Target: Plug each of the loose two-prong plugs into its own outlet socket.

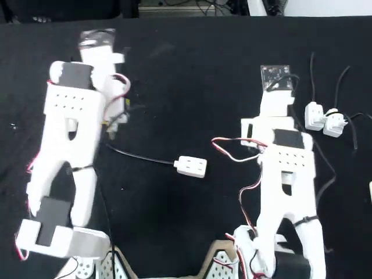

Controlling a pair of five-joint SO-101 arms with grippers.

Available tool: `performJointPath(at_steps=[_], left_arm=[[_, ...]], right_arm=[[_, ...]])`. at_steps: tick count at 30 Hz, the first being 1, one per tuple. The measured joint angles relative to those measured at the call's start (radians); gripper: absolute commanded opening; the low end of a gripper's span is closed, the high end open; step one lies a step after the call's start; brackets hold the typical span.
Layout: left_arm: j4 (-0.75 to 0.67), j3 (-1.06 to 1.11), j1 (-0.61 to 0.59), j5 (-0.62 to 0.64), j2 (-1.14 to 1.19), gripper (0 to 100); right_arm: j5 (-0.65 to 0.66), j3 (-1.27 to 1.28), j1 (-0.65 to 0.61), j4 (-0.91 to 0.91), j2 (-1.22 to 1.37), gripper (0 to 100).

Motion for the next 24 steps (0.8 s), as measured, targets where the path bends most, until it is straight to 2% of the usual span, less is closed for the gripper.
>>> performJointPath(at_steps=[5,10,14,18,21,24], left_arm=[[0.011,0.095,0.146,-0.115,-0.103,3],[-0.106,0.321,0.298,-0.236,-0.190,3],[-0.282,0.574,0.413,-0.261,-0.264,5],[-0.548,0.842,0.534,-0.262,-0.319,16],[-0.769,1.013,0.601,-0.262,-0.339,20],[-0.867,1.085,0.647,-0.264,-0.342,20]], right_arm=[[0.114,-0.048,0.112,0.180,-0.043,35.7],[0.190,-0.049,0.273,0.258,-0.044,35.7],[0.269,-0.049,0.410,0.292,-0.044,35.7],[0.344,-0.049,0.520,0.292,-0.044,35.7],[0.379,-0.028,0.529,0.292,-0.052,35.7],[0.408,0.018,0.528,0.293,-0.054,35.7]])
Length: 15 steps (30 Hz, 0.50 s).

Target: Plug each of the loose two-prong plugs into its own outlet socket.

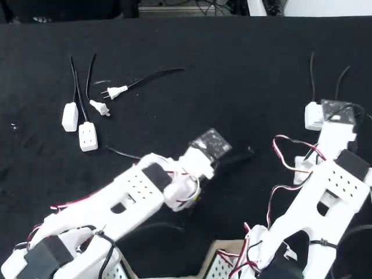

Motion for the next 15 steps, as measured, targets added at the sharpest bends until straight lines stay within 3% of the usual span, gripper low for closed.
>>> performJointPath(at_steps=[3,8,11,15], left_arm=[[0.011,0.008,-0.015,0.000,-0.002,20],[0.249,-0.072,-0.126,0.002,-0.048,20],[0.385,-0.114,-0.259,-0.031,-0.121,20],[0.451,-0.118,-0.519,-0.118,-0.245,20]], right_arm=[[0.020,0.034,-0.040,0.000,0.000,35.7],[0.040,0.083,-0.206,0.000,-0.002,35.6],[0.169,0.137,-0.362,0.000,-0.002,35.6],[0.376,0.198,-0.595,0.000,-0.002,35.6]])
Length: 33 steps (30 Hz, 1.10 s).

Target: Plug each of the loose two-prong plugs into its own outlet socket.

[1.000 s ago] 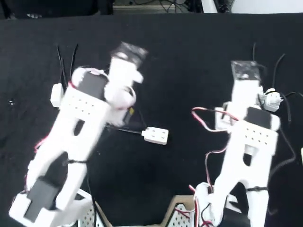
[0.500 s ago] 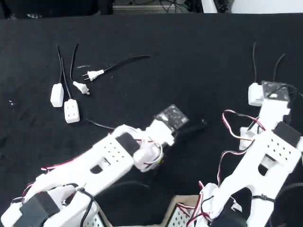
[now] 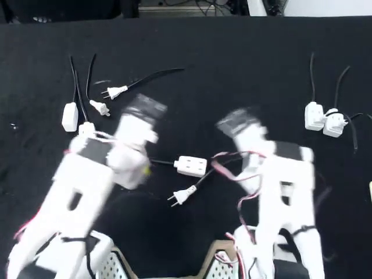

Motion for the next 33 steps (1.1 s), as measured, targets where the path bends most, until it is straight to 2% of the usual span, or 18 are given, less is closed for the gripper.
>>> performJointPath(at_steps=[6,13,16,20,26,33], left_arm=[[-0.002,0.121,-0.431,-0.086,-0.155,20],[-0.072,0.322,-0.730,-0.147,-0.235,20],[-0.101,0.344,-0.790,-0.152,-0.238,20],[-0.106,0.354,-0.815,-0.152,-0.238,20],[-0.107,0.419,-0.821,-0.152,-0.238,20],[-0.107,0.451,-0.821,-0.152,-0.238,20]], right_arm=[[0.115,0.005,-0.304,0.035,-0.006,35.6],[0.132,0.008,-0.609,0.071,-0.006,35.6],[0.132,0.011,-0.698,0.044,-0.006,35.6],[0.138,0.043,-0.738,-0.034,-0.006,35.6],[0.304,0.112,-0.744,-0.114,-0.006,35.6],[0.404,0.117,-0.744,-0.123,-0.006,35.6]])
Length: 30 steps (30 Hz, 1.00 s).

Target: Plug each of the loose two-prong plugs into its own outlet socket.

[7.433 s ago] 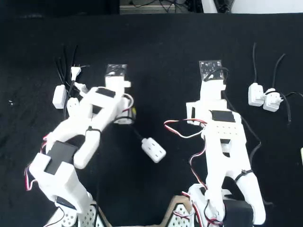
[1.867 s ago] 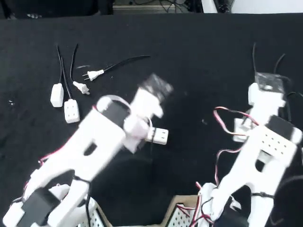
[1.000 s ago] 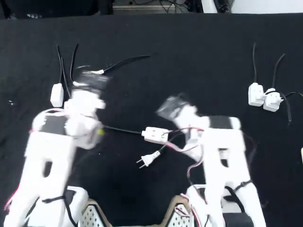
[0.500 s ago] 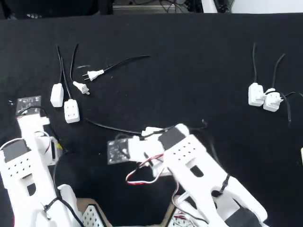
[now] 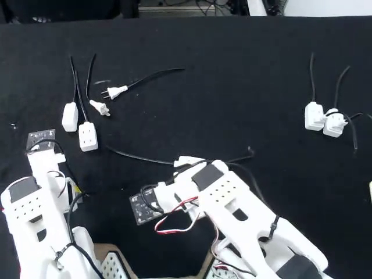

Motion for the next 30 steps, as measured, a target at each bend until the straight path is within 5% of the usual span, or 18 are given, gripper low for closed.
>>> performJointPath(at_steps=[9,15,30], left_arm=[[0.000,0.000,0.000,0.000,0.000,20],[0.006,0.000,0.000,0.000,0.000,20],[0.006,0.002,0.000,0.000,0.000,20]], right_arm=[[0.032,0.015,-0.028,0.000,0.000,35.3],[0.032,0.101,-0.063,-0.078,0.000,18.3],[0.032,0.123,-0.002,-0.175,0.000,21.5]])
